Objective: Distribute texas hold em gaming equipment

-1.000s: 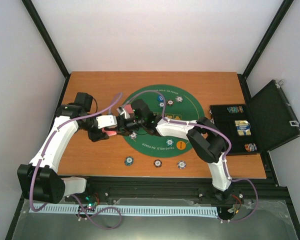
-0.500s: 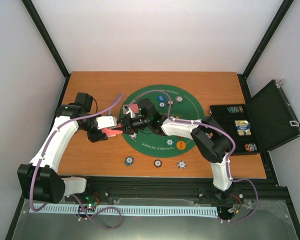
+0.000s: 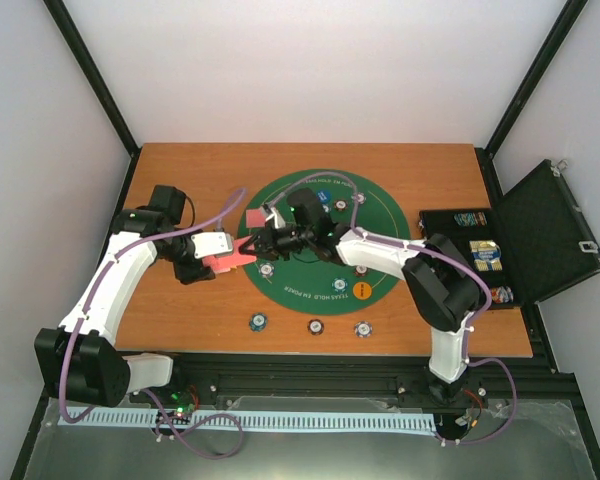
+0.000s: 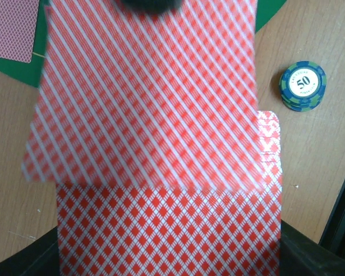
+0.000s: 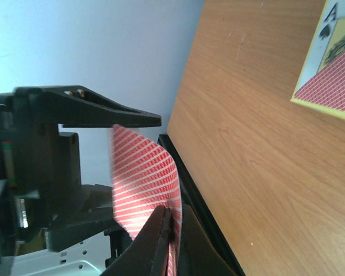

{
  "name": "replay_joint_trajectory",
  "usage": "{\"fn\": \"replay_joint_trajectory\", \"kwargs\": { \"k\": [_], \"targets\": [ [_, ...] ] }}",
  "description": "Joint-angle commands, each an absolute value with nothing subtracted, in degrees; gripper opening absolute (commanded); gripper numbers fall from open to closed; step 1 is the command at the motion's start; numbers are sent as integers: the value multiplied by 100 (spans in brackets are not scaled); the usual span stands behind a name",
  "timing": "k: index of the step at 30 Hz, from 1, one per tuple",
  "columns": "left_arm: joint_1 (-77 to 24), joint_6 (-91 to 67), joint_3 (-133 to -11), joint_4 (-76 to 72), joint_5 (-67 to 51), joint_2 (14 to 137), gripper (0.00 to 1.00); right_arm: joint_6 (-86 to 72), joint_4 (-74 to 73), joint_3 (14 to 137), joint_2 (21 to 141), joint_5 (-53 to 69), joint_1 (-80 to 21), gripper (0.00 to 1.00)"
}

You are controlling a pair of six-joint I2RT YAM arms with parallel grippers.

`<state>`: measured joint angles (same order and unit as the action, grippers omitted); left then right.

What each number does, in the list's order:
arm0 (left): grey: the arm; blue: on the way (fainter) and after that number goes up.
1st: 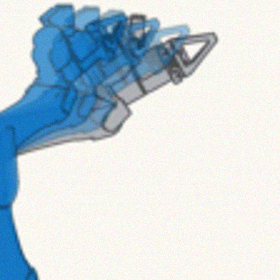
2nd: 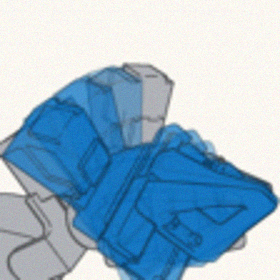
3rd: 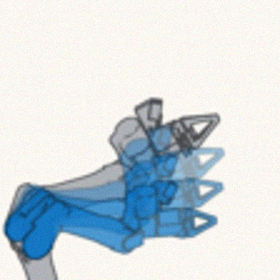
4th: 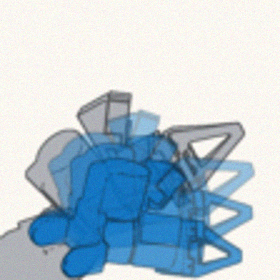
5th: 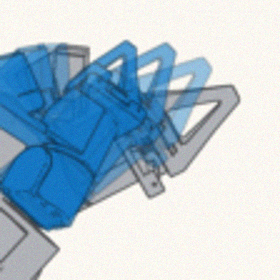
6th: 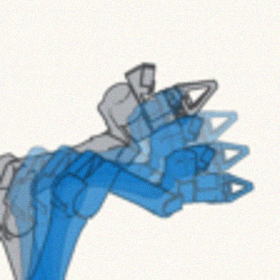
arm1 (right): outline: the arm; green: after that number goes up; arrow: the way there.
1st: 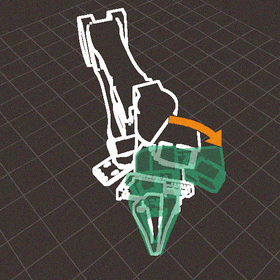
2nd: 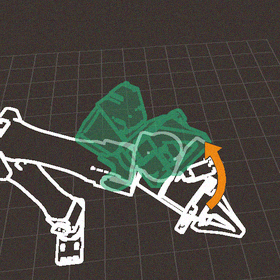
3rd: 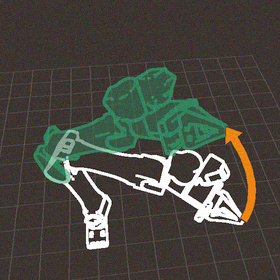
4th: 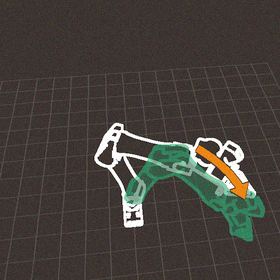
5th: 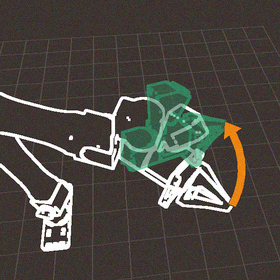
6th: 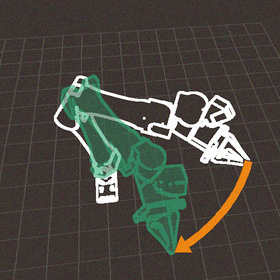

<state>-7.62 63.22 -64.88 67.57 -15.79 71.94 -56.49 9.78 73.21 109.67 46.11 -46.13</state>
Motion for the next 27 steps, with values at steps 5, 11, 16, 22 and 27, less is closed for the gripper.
{"fn": "replay_joint_trajectory", "kwargs": {
  "k": [5,11,16,22,27],
  "targets": [
    [-796,6425,-6576,6553,-1723,7246,22,-5297,278,7125,10234,4588,-3898,5],
    [-792,6479,-6551,6578,-1665,7324,20,-4631,-494,7581,10426,4843,-3050,4],
    [-791,6562,-6534,6653,-1460,7481,17,-3984,-1270,8670,11489,5060,-2158,4],
    [-791,6629,-6648,6862,-1551,7587,17,-3273,-2831,11376,13450,4866,-1620,4],
    [-792,6619,-6796,7038,-1629,7763,17,-3258,-3628,13615,15010,4663,-1452,5]
  ]
}}
